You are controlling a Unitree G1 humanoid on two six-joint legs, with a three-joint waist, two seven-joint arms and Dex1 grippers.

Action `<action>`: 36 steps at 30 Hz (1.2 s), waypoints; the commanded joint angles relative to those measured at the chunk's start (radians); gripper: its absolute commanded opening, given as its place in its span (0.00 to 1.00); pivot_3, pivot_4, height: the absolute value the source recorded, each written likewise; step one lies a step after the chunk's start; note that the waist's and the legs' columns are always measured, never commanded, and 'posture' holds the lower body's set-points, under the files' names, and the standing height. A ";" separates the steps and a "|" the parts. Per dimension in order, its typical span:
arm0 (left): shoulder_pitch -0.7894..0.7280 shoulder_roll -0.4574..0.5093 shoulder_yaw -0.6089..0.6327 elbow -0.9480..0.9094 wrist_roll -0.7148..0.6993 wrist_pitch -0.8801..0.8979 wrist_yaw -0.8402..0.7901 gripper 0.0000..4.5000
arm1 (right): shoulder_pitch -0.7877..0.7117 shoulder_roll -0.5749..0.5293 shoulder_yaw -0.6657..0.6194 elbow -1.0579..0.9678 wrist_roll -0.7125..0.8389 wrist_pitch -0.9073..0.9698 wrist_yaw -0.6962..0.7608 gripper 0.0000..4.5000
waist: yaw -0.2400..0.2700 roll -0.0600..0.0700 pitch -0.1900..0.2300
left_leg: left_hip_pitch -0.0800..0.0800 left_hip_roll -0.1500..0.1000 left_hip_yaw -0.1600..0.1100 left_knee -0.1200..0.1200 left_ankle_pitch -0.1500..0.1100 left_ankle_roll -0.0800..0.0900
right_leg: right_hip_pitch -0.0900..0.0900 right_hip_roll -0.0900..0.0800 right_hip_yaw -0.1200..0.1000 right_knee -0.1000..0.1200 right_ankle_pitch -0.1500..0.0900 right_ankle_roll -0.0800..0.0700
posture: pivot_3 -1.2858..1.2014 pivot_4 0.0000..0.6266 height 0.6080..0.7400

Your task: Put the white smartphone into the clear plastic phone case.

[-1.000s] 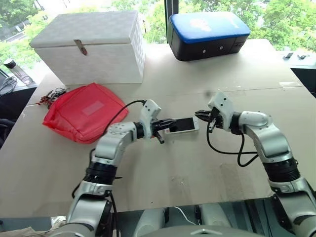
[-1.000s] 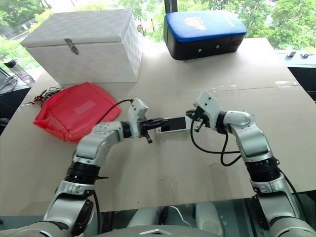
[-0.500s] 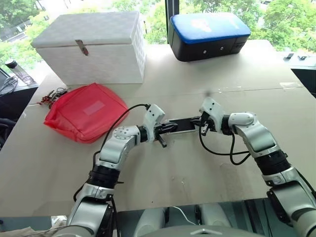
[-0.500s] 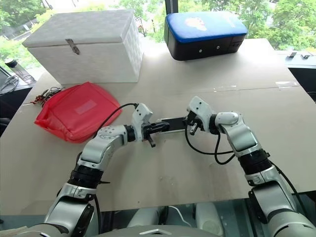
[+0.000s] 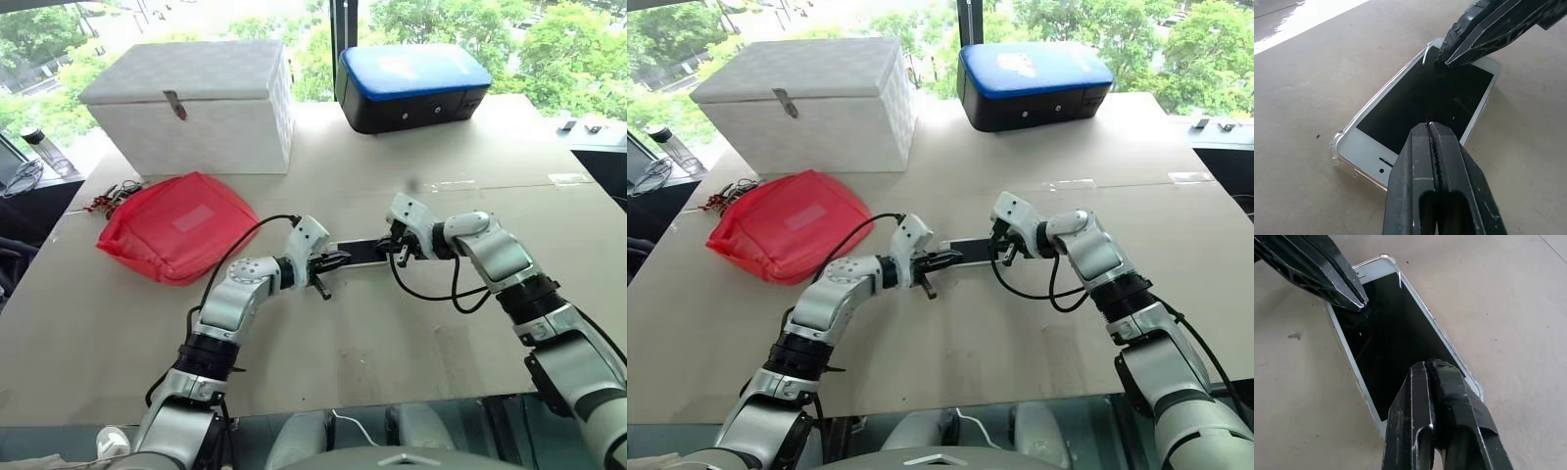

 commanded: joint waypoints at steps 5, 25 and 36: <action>-0.005 -0.002 -0.005 0.003 0.008 -0.003 0.002 0.00 | 0.118 0.011 0.107 0.233 -0.090 0.039 -0.001 0.00 | 0.000 0.000 -0.013 | 0.020 0.000 0.000 -0.013 -0.001 0.002 | 0.020 0.000 0.000 -0.013 0.000 0.000 | 0.52 0.24 1.00; -0.002 0.000 -0.014 0.010 0.007 -0.001 -0.005 0.00 | 0.284 -0.141 0.073 -0.167 -0.010 0.127 0.015 0.00 | 0.024 0.005 -0.012 | 0.013 0.001 -0.003 -0.021 -0.002 0.002 | 0.016 0.000 -0.002 -0.027 0.000 0.001 | 0.52 0.24 1.00; -0.002 0.002 -0.012 -0.008 0.006 0.011 -0.004 0.00 | 0.178 -0.060 0.123 0.092 -0.030 0.160 0.028 0.00 | 0.023 0.002 -0.011 | 0.015 0.002 -0.002 -0.022 -0.002 0.003 | 0.017 0.000 -0.002 -0.027 0.000 0.000 | 0.52 0.24 1.00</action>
